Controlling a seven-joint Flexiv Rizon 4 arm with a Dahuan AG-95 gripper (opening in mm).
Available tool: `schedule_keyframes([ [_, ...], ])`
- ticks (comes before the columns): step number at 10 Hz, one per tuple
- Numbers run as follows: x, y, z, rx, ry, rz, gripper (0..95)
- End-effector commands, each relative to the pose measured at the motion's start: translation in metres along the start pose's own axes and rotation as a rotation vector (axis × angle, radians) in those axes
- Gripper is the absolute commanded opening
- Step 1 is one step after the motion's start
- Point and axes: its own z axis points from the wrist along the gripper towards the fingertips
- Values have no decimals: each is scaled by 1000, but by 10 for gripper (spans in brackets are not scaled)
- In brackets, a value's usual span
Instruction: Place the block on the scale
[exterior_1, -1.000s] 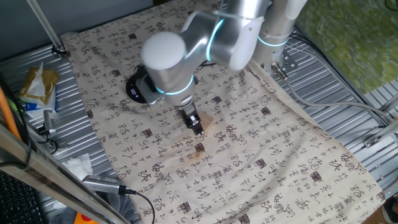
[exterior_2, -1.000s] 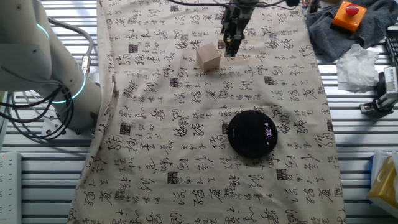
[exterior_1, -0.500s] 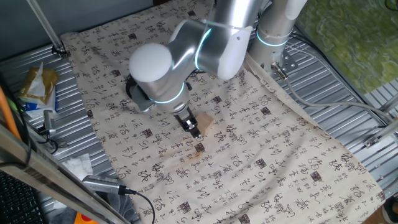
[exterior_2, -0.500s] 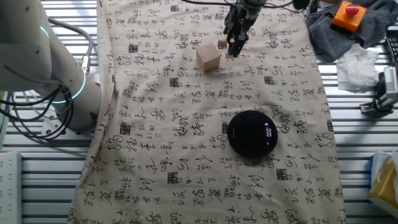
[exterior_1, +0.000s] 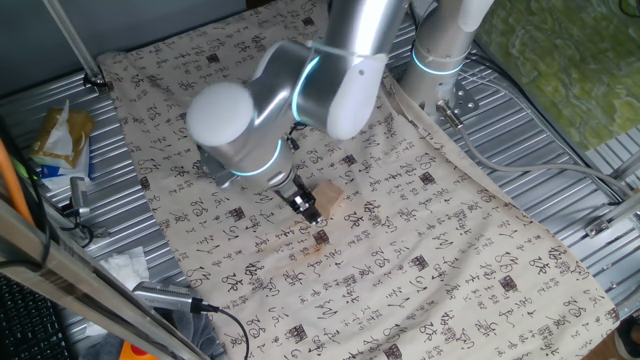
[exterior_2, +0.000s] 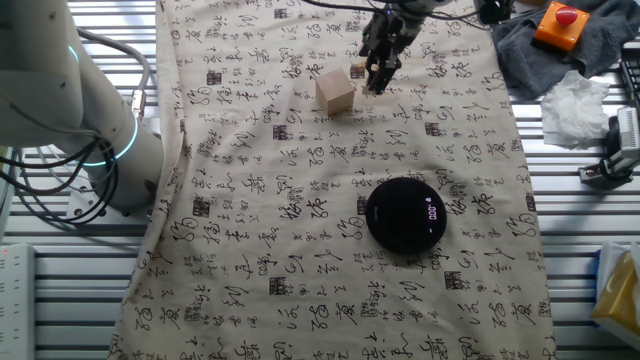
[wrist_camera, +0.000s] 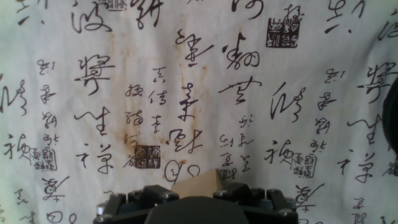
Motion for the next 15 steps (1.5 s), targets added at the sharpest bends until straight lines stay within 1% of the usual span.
schedule_keyframes([
  [1, 1, -1, 2, -1, 1, -6, 760],
  [4, 3, -1, 7, 3, 10, -23, 760],
  [7, 6, 1, 11, 9, 13, -26, 760],
  [10, 12, 8, 20, 39, 15, -40, 760],
  [12, 15, 9, 22, 46, 12, -48, 760],
  [14, 16, 9, 25, 81, 17, -74, 760],
  [15, 18, 9, 26, 104, 18, -88, 760],
])
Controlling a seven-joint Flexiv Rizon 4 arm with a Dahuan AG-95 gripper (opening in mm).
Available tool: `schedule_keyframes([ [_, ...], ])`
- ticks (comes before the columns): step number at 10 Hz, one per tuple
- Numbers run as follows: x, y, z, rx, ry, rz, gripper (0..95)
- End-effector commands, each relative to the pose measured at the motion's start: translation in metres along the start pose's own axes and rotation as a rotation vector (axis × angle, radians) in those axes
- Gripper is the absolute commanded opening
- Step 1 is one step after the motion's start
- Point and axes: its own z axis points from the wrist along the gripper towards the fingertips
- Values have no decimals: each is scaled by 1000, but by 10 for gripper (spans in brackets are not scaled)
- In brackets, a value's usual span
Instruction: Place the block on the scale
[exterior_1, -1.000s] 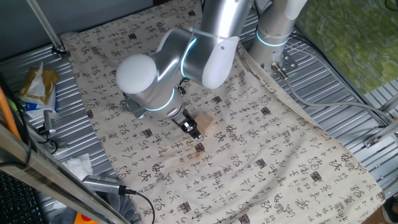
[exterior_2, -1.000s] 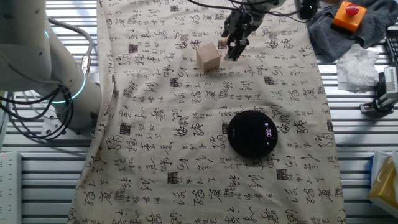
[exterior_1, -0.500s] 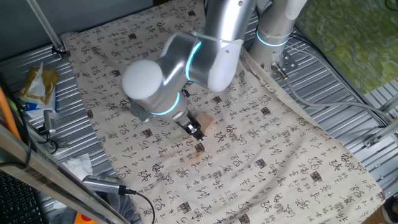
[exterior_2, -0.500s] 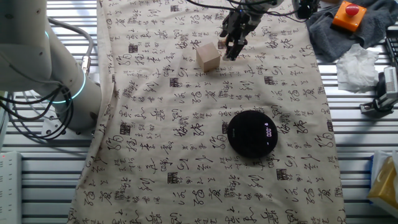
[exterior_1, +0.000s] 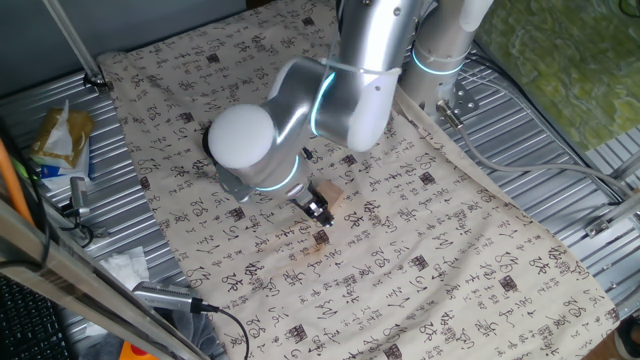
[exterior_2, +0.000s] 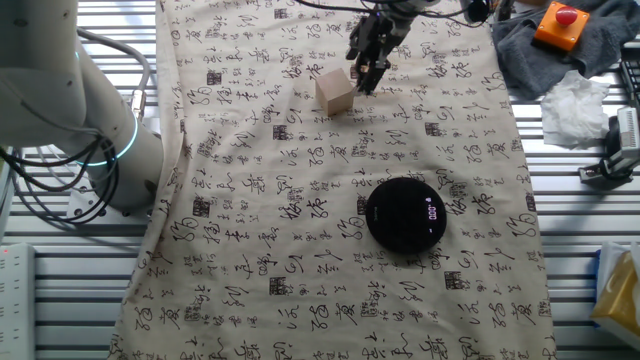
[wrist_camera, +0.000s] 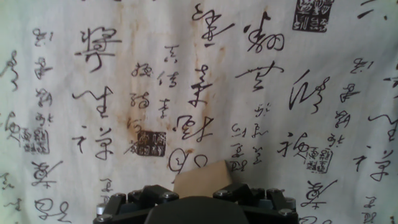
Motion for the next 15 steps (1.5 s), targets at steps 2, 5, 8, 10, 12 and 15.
schedule_keyframes([
  [2, 1, 1, 3, 53, 9, -36, 760],
  [5, 2, 1, 5, 70, 12, -54, 760],
  [8, 4, 1, 7, 94, 14, -82, 760],
  [10, 4, 1, 8, 101, 16, -92, 760],
  [12, 6, 0, 10, 125, 23, -114, 760],
  [15, 8, -3, 13, 144, 28, -136, 760],
])
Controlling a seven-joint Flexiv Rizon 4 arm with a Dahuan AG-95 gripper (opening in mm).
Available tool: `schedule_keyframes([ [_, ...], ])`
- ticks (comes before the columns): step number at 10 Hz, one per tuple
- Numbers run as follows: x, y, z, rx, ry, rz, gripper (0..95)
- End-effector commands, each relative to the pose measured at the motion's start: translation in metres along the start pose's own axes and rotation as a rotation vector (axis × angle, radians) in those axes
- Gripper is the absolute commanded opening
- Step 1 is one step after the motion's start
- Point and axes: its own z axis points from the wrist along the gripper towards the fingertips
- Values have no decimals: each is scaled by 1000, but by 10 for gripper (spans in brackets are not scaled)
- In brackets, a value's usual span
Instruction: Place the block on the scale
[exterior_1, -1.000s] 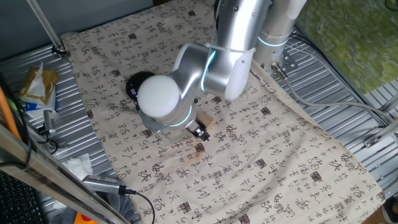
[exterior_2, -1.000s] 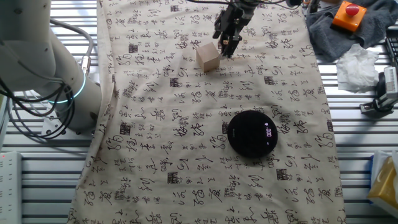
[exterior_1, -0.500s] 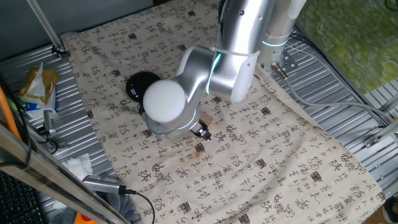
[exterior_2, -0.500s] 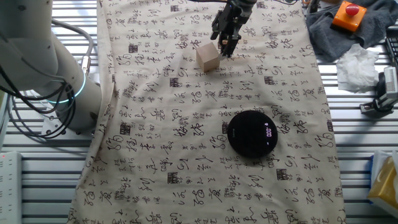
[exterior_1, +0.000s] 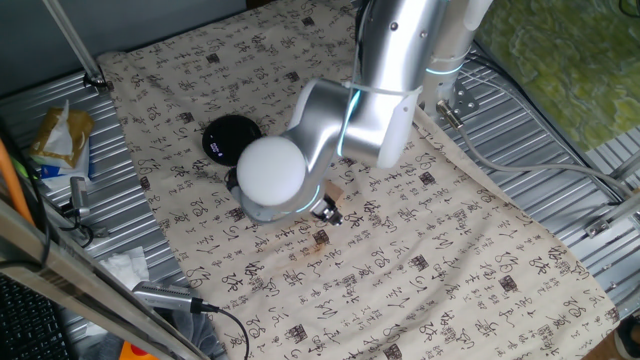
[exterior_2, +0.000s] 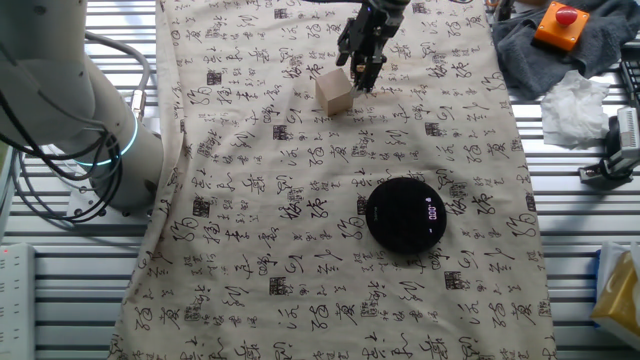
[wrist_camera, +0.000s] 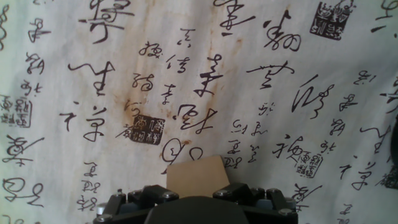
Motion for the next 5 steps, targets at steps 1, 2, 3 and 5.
schedule_keyframes([
  [1, 3, -3, 4, 2, -6, -15, 760],
  [2, 5, -5, 5, 2, -9, -18, 760],
  [3, 6, -6, 6, 3, -11, -21, 760],
  [5, 7, -8, 7, 3, -15, -25, 760],
])
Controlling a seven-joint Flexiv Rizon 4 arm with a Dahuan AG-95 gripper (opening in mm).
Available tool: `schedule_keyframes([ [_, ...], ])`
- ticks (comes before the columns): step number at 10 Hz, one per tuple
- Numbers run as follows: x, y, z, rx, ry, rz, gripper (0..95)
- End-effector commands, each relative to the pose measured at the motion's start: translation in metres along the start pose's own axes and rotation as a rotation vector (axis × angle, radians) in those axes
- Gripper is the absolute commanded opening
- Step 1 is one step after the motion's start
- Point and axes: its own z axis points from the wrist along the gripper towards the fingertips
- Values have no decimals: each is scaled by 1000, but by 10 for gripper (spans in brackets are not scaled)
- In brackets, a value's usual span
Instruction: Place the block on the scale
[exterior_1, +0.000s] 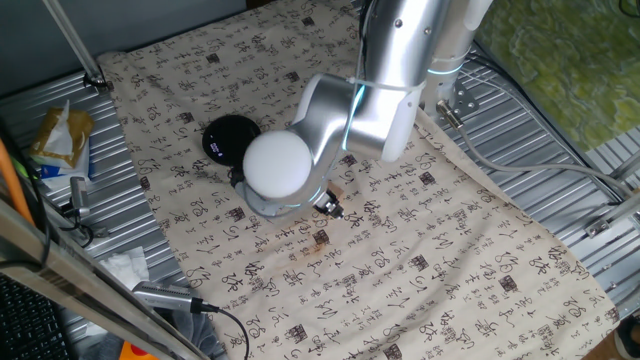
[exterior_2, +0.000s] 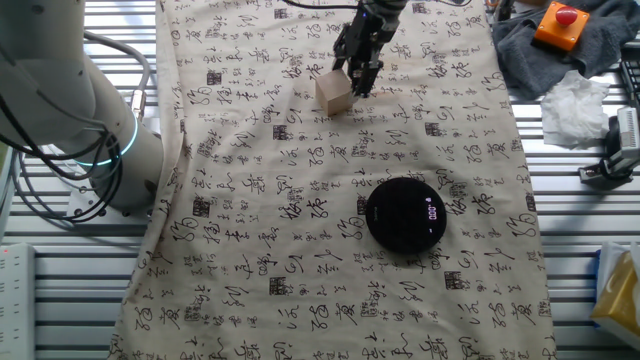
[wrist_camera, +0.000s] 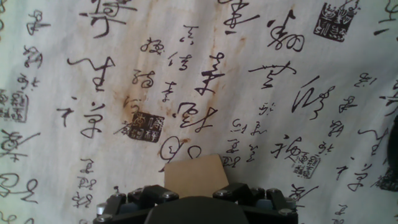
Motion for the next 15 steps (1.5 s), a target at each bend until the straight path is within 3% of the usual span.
schedule_keyframes([
  [1, -3, 1, 2, 0, -1, 2, 760],
  [10, -4, 2, 7, -19, -22, 10, 760],
  [12, -4, 2, 7, -53, -36, 21, 760],
  [15, -5, 3, 8, -68, -42, 26, 760],
])
